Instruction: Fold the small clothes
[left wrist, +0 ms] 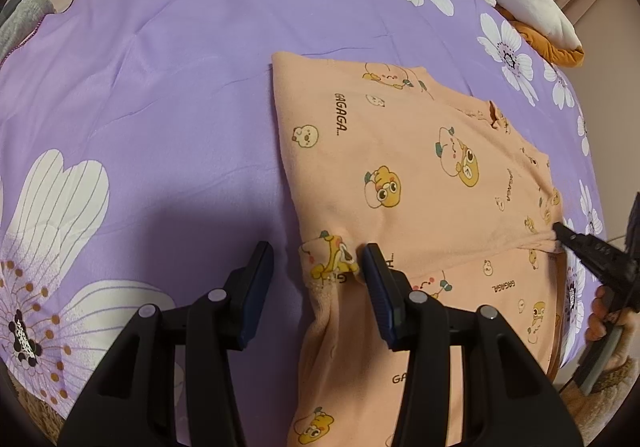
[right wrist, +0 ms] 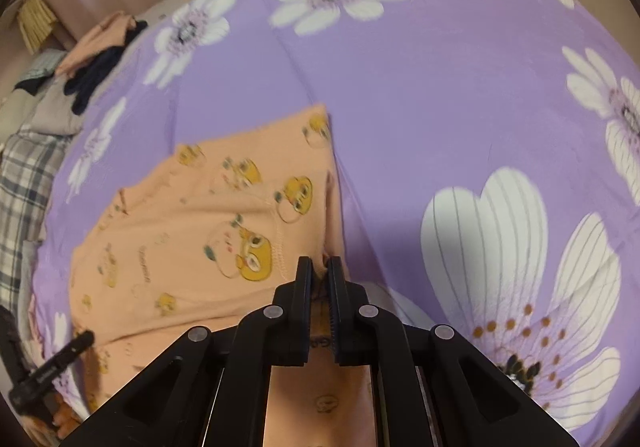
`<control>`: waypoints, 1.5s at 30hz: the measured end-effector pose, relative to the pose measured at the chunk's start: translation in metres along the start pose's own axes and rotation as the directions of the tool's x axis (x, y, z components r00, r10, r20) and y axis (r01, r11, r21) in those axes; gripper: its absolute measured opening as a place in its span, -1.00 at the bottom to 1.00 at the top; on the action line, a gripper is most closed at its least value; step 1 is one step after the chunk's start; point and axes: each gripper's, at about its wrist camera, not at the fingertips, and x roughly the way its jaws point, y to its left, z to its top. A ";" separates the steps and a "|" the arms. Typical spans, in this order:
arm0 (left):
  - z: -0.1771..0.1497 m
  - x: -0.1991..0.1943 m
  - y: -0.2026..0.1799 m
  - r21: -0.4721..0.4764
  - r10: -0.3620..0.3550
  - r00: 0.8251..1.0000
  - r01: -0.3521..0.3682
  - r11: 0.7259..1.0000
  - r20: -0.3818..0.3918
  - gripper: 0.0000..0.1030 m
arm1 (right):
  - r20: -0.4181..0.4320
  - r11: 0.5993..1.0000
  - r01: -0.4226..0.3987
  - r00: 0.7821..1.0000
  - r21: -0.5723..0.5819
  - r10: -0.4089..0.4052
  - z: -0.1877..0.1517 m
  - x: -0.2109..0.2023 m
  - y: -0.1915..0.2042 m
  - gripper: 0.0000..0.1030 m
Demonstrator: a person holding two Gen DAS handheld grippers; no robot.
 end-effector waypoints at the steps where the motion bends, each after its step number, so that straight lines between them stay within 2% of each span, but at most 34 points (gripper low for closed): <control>1: 0.000 0.000 0.000 0.000 -0.001 1.000 0.001 1.000 0.000 -0.10 | -0.003 1.000 0.008 1.000 -0.004 -0.008 -0.001 0.004 0.000 -0.84; 17: 0.001 0.003 0.001 -0.009 -0.010 1.000 0.010 1.000 0.010 -0.04 | 0.024 1.000 0.023 0.999 -0.015 -0.023 -0.005 0.006 0.000 -0.84; 45: 0.000 0.010 -0.015 0.066 0.019 1.000 -0.021 0.998 0.024 0.33 | 0.039 1.000 0.014 0.999 -0.014 -0.013 -0.008 0.004 -0.001 -0.84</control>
